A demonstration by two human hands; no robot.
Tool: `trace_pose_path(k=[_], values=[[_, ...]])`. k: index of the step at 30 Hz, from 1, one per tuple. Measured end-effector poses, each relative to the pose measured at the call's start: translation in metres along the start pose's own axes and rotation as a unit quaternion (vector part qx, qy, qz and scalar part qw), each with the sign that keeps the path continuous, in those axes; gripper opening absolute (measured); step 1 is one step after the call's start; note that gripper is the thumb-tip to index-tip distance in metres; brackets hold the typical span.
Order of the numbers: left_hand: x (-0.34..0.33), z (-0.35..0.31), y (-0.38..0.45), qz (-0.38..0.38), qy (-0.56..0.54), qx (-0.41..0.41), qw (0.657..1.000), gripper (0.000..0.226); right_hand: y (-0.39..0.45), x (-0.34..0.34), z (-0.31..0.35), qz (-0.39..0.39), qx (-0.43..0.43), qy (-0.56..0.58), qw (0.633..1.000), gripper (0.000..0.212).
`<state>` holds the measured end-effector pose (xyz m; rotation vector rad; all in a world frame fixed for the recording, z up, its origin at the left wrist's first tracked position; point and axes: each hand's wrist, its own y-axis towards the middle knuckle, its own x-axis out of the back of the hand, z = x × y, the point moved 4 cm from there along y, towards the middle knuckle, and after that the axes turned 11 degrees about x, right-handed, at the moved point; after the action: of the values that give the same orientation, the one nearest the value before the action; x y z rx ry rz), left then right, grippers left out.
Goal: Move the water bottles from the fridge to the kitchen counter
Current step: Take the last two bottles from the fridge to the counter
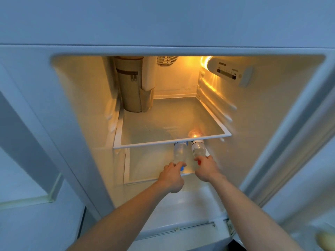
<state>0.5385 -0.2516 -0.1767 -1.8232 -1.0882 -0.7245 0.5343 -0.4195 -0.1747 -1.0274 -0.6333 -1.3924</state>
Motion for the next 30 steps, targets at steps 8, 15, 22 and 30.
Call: trace_pose_path(k=[8,15,22,30], values=[[-0.007,0.009,-0.029,-0.05,-0.032,0.015,0.998,0.039,-0.017,-0.006,0.006,-0.005,0.053,0.003,0.999,0.04],[-0.008,0.023,-0.074,-0.18,-0.077,-0.003,0.981,0.031,-0.061,-0.005,0.017,-0.117,0.098,0.107,0.983,0.022],[0.012,0.02,-0.146,-0.299,-0.12,-0.026,0.946,0.02,-0.116,0.024,0.028,-0.167,0.171,0.177,0.955,0.018],[0.0,0.017,-0.228,-0.359,-0.112,0.009,0.926,0.011,-0.178,0.058,0.03,-0.158,0.252,0.17,0.94,0.006]])
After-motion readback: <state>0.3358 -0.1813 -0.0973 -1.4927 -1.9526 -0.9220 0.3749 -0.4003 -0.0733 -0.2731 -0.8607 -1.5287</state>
